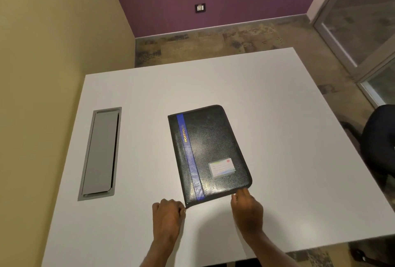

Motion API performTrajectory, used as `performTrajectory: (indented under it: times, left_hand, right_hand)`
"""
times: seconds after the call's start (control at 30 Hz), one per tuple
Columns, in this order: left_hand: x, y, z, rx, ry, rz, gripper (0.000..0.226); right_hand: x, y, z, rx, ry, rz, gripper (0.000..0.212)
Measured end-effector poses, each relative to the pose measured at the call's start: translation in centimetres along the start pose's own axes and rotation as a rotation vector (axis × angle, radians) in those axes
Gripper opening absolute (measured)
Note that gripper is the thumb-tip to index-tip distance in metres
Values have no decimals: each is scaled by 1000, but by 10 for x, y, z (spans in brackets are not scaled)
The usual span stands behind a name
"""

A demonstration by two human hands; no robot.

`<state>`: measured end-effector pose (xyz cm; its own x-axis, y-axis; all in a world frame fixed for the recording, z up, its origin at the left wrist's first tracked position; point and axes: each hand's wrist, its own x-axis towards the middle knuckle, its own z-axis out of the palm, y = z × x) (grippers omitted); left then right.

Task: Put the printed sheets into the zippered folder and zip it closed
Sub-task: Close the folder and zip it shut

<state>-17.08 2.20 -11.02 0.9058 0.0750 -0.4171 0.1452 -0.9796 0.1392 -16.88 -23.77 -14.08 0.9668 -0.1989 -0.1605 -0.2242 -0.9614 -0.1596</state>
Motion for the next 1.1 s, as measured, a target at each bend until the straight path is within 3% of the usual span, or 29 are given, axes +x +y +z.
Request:
performTrajectory:
  times: [0.17, 0.37, 0.57, 0.73, 0.8, 0.9, 1.0, 1.1]
  left_hand:
    - [2, 1, -2, 66, 18, 19, 17]
    - [2, 4, 0, -7, 72, 60, 17]
    - [17, 69, -12, -95, 103, 385, 73]
    - [41, 164, -21, 70, -125, 546, 97]
    - [53, 193, -16, 130, -141, 611, 103]
    - [70, 218, -8, 203, -167, 646, 97]
    - [83, 226, -4, 226, -191, 608, 73]
    - [87, 227, -2, 180, -198, 580, 45]
  right_hand:
    - [18, 38, -9, 59, 89, 90, 15]
    - [33, 60, -24, 177, 20, 13, 18]
    - [41, 64, -30, 289, -106, -85, 15]
    - [47, 79, -28, 450, -196, 24, 31]
    - [50, 83, -33, 458, -236, -21, 24]
    - [55, 88, -32, 459, -249, -65, 31]
    - [59, 90, -27, 436, -232, -102, 39]
    - [60, 92, -19, 385, -229, -69, 20]
